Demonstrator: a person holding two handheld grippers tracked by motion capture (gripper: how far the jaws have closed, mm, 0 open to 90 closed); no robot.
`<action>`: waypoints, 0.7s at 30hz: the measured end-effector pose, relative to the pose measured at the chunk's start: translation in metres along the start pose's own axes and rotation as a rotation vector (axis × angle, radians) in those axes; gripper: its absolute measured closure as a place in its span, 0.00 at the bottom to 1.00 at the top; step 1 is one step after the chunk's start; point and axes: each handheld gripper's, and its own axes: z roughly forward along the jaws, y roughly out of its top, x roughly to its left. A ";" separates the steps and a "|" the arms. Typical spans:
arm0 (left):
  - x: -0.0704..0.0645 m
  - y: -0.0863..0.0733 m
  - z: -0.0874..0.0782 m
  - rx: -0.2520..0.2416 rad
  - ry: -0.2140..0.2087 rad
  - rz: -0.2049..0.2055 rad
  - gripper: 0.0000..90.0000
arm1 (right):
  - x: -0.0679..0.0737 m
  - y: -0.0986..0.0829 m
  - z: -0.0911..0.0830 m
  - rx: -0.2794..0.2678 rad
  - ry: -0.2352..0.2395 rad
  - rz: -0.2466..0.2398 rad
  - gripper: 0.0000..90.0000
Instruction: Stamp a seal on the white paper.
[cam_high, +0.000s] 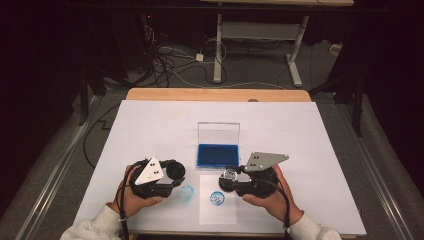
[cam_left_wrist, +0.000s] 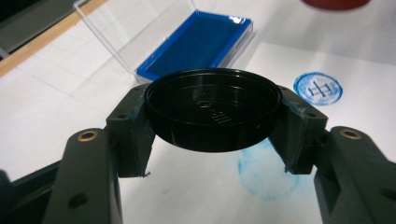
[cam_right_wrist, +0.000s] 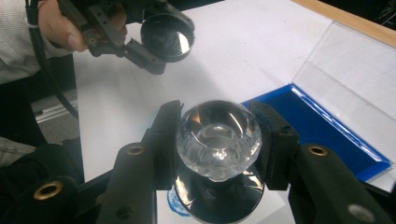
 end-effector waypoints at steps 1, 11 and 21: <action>0.000 -0.002 0.000 0.002 -0.001 -0.005 0.41 | -0.001 0.000 -0.001 -0.003 -0.001 0.004 0.63; -0.001 -0.010 -0.003 0.022 -0.001 -0.018 0.41 | -0.004 -0.002 -0.004 -0.002 -0.008 0.012 0.63; 0.000 -0.022 -0.008 0.036 -0.003 -0.047 0.41 | -0.006 0.003 -0.011 -0.028 -0.013 0.015 0.63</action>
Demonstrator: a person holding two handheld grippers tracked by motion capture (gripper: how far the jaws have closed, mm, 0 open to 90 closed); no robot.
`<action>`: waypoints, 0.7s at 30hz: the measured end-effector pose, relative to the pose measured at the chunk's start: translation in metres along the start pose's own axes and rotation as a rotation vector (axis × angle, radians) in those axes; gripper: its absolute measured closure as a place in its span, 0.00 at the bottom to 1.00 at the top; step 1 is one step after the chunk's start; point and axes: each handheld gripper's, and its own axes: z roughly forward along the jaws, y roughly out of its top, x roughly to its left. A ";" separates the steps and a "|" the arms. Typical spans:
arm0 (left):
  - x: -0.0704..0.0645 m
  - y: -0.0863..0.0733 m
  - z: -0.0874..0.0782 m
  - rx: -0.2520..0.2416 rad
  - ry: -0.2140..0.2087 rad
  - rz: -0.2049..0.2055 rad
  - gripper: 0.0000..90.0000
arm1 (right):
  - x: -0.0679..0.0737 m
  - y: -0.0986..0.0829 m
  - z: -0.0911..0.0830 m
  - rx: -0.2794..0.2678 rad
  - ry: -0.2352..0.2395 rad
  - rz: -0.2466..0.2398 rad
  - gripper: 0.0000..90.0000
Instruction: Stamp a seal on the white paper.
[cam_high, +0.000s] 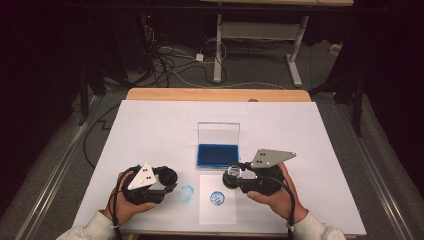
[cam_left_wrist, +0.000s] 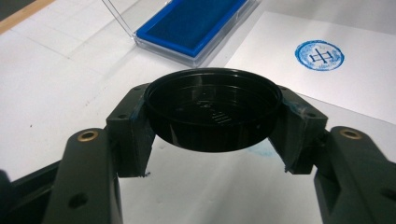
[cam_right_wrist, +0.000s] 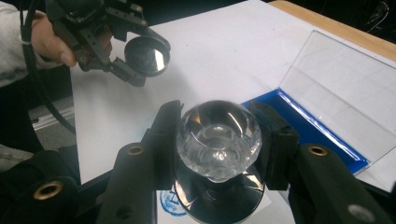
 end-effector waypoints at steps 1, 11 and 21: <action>0.000 0.000 0.001 0.002 0.001 0.003 0.41 | -0.001 0.001 -0.001 -0.004 -0.001 0.001 0.63; 0.006 0.000 0.010 0.006 -0.026 0.003 0.41 | -0.010 0.007 -0.014 -0.044 -0.036 0.012 0.63; 0.005 0.007 0.017 -0.006 -0.053 0.004 0.41 | -0.016 0.008 -0.021 -0.072 -0.055 0.031 0.63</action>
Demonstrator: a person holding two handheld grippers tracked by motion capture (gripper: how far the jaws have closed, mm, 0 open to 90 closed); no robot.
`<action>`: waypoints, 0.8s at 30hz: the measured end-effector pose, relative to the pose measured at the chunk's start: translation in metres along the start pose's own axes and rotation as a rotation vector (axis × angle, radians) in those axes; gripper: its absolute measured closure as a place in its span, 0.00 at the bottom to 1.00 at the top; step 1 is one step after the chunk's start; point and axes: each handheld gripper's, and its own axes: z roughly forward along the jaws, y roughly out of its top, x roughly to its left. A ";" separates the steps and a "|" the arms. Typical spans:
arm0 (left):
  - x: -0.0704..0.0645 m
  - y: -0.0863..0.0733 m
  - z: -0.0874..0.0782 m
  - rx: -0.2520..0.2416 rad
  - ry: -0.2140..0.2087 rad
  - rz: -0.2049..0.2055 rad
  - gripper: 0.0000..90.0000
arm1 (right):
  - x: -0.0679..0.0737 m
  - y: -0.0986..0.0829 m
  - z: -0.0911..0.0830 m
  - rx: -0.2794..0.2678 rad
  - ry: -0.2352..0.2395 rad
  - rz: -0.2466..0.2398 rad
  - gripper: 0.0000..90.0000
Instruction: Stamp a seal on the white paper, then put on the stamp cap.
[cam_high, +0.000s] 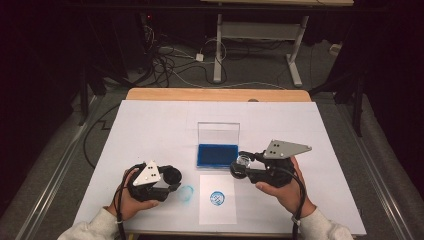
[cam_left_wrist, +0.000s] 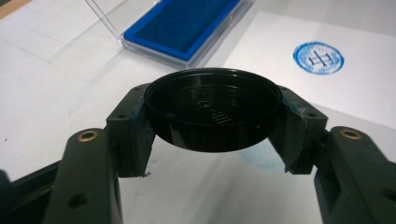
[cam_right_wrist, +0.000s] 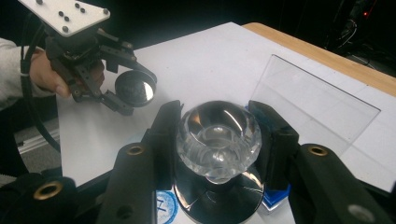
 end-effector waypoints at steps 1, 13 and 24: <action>0.000 0.002 0.002 0.000 -0.003 0.002 0.41 | 0.000 0.001 -0.001 -0.006 -0.005 0.002 0.63; -0.003 0.018 0.023 -0.002 -0.056 0.021 0.41 | -0.002 0.019 -0.002 -0.065 -0.008 -0.007 0.63; -0.019 0.042 0.044 -0.028 -0.105 0.069 0.41 | 0.004 0.033 0.006 -0.108 0.022 -0.021 0.63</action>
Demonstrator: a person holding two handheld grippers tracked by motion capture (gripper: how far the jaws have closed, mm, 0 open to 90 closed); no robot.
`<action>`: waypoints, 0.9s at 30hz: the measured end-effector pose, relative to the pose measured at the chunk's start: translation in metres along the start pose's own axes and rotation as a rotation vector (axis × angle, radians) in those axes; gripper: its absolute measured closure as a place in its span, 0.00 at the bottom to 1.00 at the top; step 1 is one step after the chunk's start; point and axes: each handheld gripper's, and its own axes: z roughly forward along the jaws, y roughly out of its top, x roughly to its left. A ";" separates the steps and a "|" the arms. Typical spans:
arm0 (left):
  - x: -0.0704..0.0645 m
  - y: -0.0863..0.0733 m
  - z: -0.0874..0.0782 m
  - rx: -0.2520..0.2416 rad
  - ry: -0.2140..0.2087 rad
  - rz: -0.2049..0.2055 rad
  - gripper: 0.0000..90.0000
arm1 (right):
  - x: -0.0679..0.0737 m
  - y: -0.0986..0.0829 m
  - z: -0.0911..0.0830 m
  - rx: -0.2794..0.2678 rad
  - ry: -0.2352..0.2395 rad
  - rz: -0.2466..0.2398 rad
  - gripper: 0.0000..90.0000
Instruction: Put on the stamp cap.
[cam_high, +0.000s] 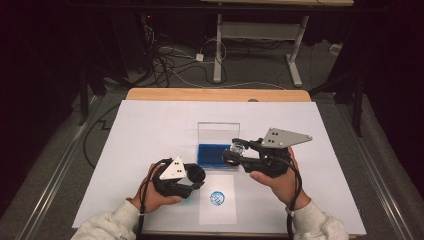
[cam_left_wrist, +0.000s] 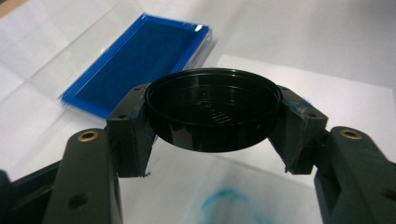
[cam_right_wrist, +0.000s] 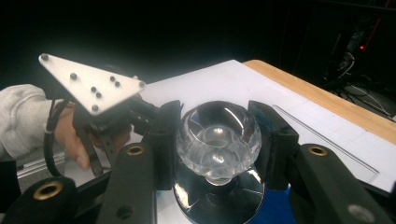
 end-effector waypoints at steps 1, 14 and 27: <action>0.000 0.002 0.002 -0.003 -0.005 0.000 0.41 | 0.001 0.000 0.002 -0.003 0.000 -0.006 0.63; -0.014 0.022 0.010 -0.081 -0.048 0.007 0.41 | 0.018 -0.010 0.030 0.046 0.064 -0.008 0.63; -0.018 0.026 0.007 -0.129 -0.065 -0.001 0.41 | 0.023 -0.021 0.040 0.062 0.083 -0.008 0.63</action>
